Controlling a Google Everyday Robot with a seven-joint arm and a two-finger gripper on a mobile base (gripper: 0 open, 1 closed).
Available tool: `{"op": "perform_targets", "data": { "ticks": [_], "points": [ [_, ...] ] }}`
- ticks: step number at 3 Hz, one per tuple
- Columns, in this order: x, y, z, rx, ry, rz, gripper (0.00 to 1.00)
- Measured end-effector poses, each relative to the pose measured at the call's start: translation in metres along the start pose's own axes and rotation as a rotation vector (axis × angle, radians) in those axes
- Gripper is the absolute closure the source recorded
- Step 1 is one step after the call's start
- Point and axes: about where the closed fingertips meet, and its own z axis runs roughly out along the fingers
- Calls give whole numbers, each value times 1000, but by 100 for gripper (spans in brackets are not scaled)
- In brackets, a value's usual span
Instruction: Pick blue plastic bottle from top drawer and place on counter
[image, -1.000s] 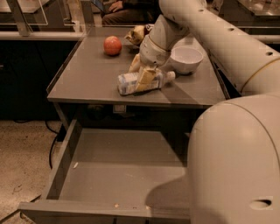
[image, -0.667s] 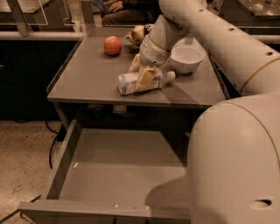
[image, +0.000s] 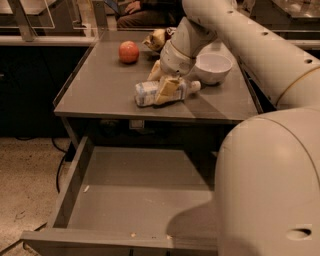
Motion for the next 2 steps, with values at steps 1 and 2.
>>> {"op": "perform_targets", "data": {
  "ticks": [1, 2],
  "points": [
    [0, 0, 0, 0, 0, 0, 0],
    [0, 0, 0, 0, 0, 0, 0]
  ]
}}
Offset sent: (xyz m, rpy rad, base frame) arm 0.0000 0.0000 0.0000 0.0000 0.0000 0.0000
